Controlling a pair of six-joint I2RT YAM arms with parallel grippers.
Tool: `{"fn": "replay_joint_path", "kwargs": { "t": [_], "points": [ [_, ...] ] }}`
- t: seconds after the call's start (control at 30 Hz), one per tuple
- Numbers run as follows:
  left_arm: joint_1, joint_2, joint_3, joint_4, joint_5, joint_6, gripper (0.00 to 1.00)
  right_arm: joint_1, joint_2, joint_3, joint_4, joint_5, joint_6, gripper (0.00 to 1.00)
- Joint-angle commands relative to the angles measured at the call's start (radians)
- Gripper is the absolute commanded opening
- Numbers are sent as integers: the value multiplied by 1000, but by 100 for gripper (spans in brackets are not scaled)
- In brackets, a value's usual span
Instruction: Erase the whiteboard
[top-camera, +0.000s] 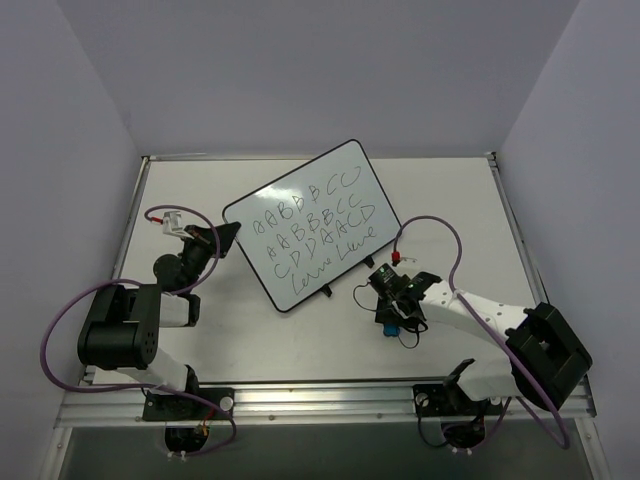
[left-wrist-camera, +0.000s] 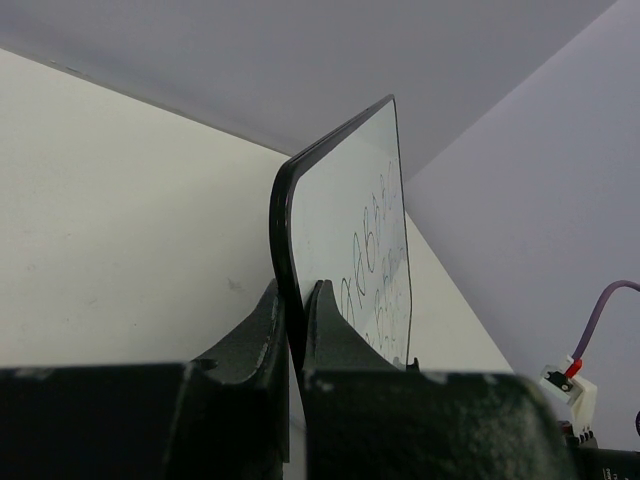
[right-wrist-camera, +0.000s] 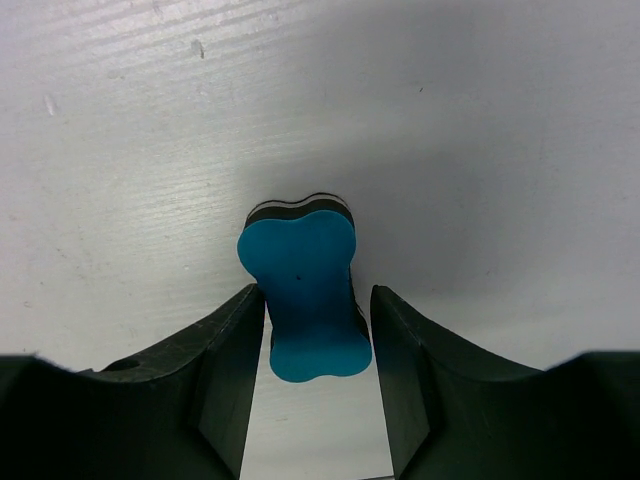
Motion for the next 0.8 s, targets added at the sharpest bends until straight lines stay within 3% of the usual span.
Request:
{"fn": "replay_joint_path", "kwargs": {
  "t": [0.0, 0.37, 0.47, 0.6, 0.77],
  "points": [
    [-22, 26, -13, -95, -7, 238, 2, 7, 22, 0, -32, 26, -3, 42],
    [-23, 23, -15, -90, -10, 243, 2, 10, 49, -4, -9, 20, -26, 34],
    [-23, 26, -15, -92, -12, 245, 2, 15, 68, -9, 3, 14, -31, 25],
    [-23, 29, -15, -90, -16, 243, 2, 46, 62, 34, -46, 52, -20, 2],
    [-23, 26, -21, -84, -22, 240, 2, 75, 29, 159, -113, 115, -42, 0]
  ]
}}
